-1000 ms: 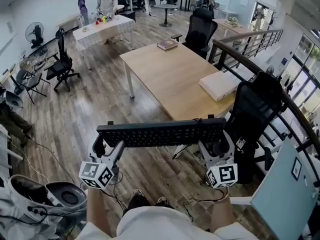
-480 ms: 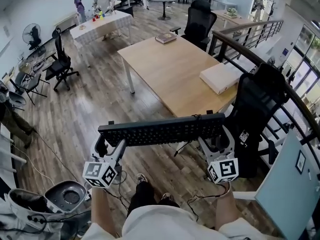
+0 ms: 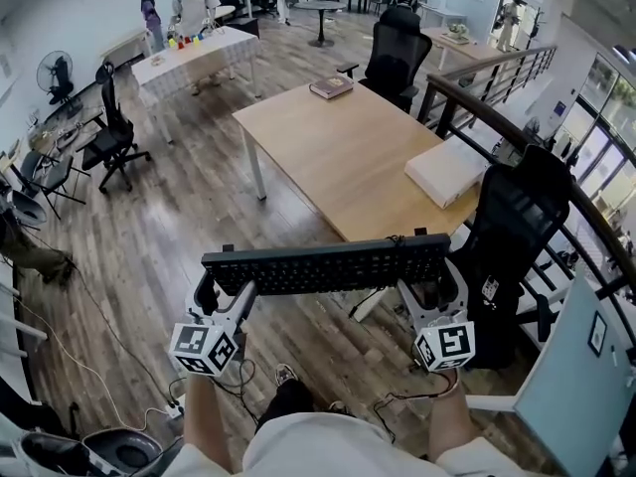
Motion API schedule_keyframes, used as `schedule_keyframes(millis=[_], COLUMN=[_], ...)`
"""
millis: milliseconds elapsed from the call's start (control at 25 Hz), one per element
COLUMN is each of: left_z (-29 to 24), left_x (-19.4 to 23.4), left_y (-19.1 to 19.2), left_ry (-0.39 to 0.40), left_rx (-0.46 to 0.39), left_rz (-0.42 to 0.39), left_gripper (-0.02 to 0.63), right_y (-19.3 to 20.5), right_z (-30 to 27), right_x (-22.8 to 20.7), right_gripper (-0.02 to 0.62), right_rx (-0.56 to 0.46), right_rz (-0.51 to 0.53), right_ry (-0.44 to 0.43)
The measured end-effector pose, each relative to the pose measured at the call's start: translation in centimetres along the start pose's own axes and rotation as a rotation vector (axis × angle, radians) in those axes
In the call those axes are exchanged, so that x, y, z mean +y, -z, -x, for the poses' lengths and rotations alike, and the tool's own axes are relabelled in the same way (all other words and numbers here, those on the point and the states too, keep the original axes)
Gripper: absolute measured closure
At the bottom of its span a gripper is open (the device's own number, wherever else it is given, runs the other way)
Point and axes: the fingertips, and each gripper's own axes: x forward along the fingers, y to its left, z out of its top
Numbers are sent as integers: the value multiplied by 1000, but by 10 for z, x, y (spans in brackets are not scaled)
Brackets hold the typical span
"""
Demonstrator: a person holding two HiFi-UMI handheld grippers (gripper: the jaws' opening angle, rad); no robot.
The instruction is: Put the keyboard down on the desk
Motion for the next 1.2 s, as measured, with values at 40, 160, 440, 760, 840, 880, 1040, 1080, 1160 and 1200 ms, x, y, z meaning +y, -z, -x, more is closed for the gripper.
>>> schedule_keyframes(millis=[40, 160, 440, 760, 840, 880, 1040, 1080, 1160, 1200], left_z=[-6, -22, -40, -60, -69, -75, -111, -123, -152, -168], left_x=[9, 38, 105, 143, 152, 157, 175, 180, 190, 195], left_y=[-3, -13, -27, -11, -11, -12, -16, -18, -22, -23], left_ry=[4, 15, 34, 20, 7, 2, 7, 8, 10, 10], left_rx=[-2, -12, -24, 0, -2, -3, 2, 3, 3, 5], left_rz=[-1, -1, 13, 35, 33, 32, 27, 25, 18, 16], left_gripper=[201, 201, 201, 201, 201, 201, 201, 201, 201, 201], right_y=[-1, -7, -15, 6, 8, 10, 17, 20, 29, 34], right_z=[-10, -41, -99, -140, -154, -163, -201, -214, -243, -258], right_x=[3, 14, 50, 63, 63, 63, 51, 47, 34, 27], right_gripper=[218, 218, 219, 218, 218, 218, 218, 219, 219, 218], right_rx=[1, -2, -2, 32, 34, 33, 26, 23, 18, 19], right_rz=[2, 8, 19, 17, 18, 16, 9, 6, -3, -9], right_ry=[3, 10, 18, 4, -2, -3, -7, -8, -8, -7])
